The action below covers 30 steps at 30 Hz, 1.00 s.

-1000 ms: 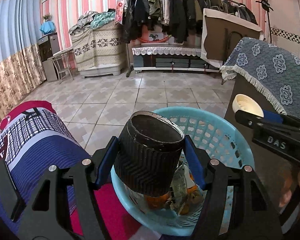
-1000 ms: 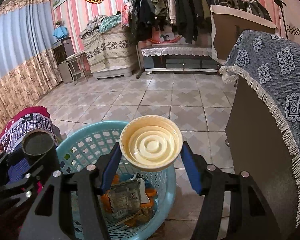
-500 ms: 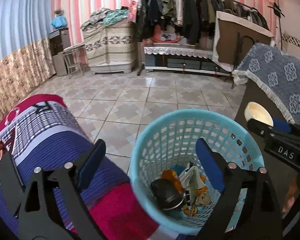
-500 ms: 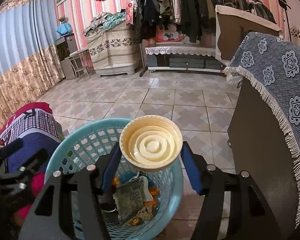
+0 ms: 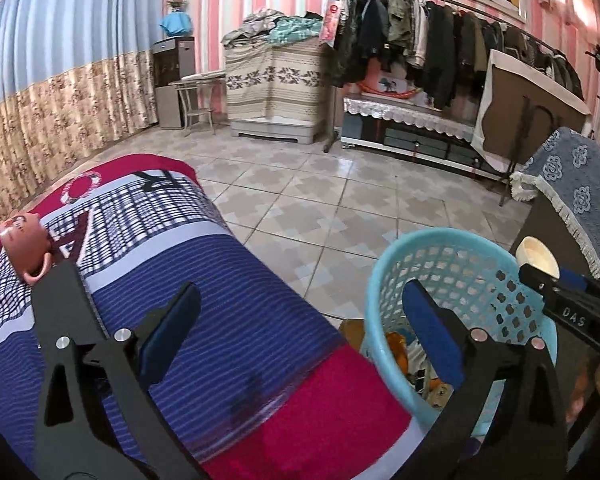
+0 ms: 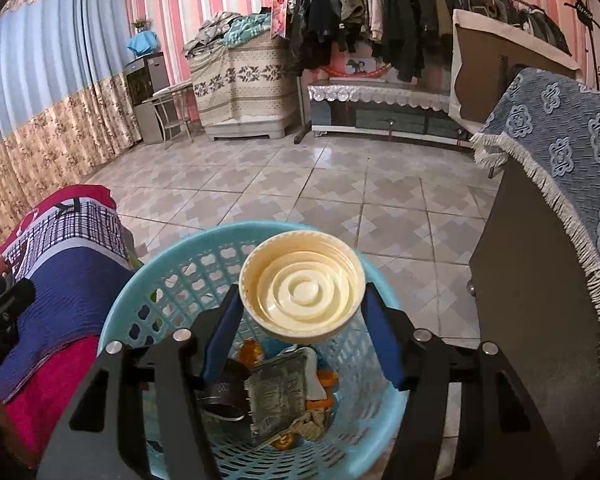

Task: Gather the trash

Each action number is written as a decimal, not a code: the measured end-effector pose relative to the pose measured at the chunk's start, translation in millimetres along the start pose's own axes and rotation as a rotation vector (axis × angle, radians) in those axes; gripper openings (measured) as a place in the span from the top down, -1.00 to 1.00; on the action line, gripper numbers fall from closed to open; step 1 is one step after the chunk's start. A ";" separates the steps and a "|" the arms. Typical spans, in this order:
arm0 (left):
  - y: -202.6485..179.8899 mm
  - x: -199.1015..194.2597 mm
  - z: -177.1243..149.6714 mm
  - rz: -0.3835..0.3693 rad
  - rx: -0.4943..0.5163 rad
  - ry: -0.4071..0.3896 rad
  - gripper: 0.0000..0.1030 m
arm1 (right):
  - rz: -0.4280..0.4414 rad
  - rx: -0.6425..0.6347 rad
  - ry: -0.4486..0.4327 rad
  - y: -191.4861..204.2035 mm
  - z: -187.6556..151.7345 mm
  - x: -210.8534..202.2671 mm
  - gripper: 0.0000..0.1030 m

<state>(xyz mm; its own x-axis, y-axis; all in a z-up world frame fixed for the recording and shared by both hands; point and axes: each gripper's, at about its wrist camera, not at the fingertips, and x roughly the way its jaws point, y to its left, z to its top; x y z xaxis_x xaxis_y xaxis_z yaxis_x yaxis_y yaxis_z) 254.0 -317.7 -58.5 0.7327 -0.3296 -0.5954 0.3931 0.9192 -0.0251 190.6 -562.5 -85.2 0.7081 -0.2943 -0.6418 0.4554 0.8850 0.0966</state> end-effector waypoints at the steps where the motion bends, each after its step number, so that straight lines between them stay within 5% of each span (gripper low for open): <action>1: 2.3 -2.0 -0.4 0.005 -0.003 -0.004 -0.89 | 0.001 -0.006 0.000 2.7 -0.1 1.2 -0.17; 12: 15.8 -12.6 -9.7 0.038 -0.014 -0.008 -0.89 | 0.011 -0.043 -0.025 19.3 -1.8 1.0 -0.20; 16: 19.1 -14.0 -12.4 0.043 -0.016 -0.002 -0.89 | 0.013 -0.039 -0.047 20.3 -0.5 -2.8 -0.62; 23: 25.6 -21.2 -13.9 0.051 -0.032 -0.009 -0.89 | 0.020 -0.065 -0.037 25.7 -0.3 -0.3 -0.72; 25: 28.4 -24.7 -14.1 0.054 -0.036 -0.013 -0.89 | 0.011 -0.078 -0.044 27.8 0.3 -1.5 -0.92; 30: 34.0 -31.0 -17.2 0.062 -0.019 -0.006 -0.89 | 0.031 -0.093 -0.057 33.1 0.9 -6.2 -0.92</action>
<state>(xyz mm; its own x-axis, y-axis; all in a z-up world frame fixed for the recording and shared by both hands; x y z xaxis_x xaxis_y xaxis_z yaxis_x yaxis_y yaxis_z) 235.1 -272.5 -54.7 0.7589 -0.2730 -0.5912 0.3361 0.9418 -0.0035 201.8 -531.7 -77.4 0.7516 -0.2840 -0.5954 0.3828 0.9228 0.0429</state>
